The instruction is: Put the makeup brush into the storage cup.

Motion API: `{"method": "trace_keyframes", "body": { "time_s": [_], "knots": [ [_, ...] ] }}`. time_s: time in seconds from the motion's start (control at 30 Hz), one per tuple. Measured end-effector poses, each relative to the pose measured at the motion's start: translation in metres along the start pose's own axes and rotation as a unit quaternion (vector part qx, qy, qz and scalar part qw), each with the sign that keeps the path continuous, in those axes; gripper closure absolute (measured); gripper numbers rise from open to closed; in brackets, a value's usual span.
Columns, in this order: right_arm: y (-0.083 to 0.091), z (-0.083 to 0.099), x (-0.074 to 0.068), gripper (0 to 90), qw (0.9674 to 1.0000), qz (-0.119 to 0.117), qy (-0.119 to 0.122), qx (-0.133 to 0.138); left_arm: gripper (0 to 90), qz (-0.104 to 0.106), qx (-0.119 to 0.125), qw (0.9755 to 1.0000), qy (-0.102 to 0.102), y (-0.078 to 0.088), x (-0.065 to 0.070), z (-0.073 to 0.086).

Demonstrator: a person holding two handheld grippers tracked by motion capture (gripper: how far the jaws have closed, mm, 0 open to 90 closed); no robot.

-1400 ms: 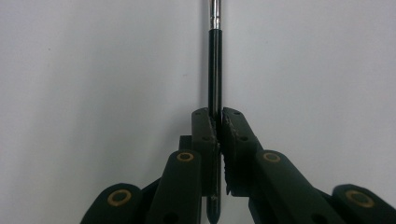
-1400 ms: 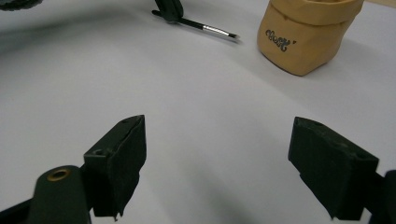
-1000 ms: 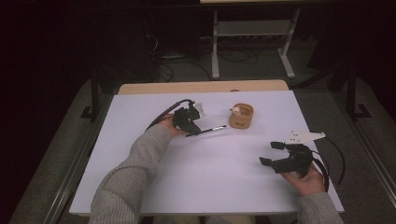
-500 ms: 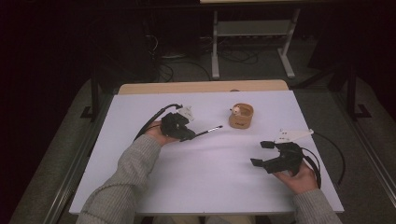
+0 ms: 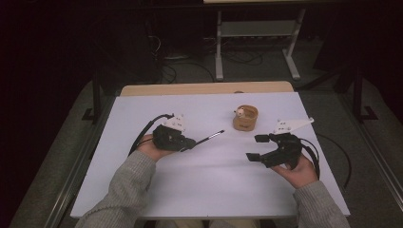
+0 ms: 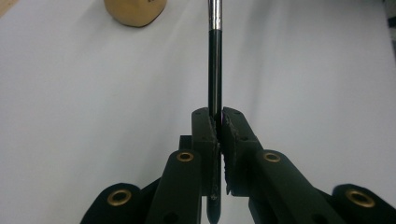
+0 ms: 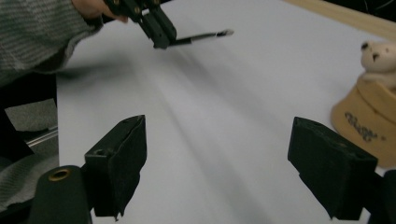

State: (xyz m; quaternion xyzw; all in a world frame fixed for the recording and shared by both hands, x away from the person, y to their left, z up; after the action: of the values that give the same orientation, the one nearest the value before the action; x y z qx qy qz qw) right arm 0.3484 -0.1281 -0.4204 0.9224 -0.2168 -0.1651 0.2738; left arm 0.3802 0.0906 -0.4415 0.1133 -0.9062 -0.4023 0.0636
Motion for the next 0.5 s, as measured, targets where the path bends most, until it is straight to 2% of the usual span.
{"method": "trace_keyframes", "body": {
  "time_s": [0.23,0.5],
  "knots": [
    [-0.007,-0.020,-0.012,18.5,0.9996,-0.018,0.022,-0.007,84.3,0.000,0.028,0.9996,0.003,0.009,0.010,0.006],
    [-0.018,-0.027,-0.021,19.2,0.9989,-0.044,0.012,0.001,84.3,0.008,0.061,0.9981,0.003,0.014,0.023,0.006]
  ]
}}
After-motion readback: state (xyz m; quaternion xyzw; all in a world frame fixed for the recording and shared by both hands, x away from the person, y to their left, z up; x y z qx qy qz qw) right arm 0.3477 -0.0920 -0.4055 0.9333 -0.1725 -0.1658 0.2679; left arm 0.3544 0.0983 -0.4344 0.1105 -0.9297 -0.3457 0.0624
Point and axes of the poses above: each handheld gripper's, and its own axes: y roughly backward along the jaws, z roughly out of its underside, x roughly to its right, the point moved 10 cm from there along -y, roughly forward along the jaws, and after that the axes turned 4 degrees about -x, right-handed, at the moved point
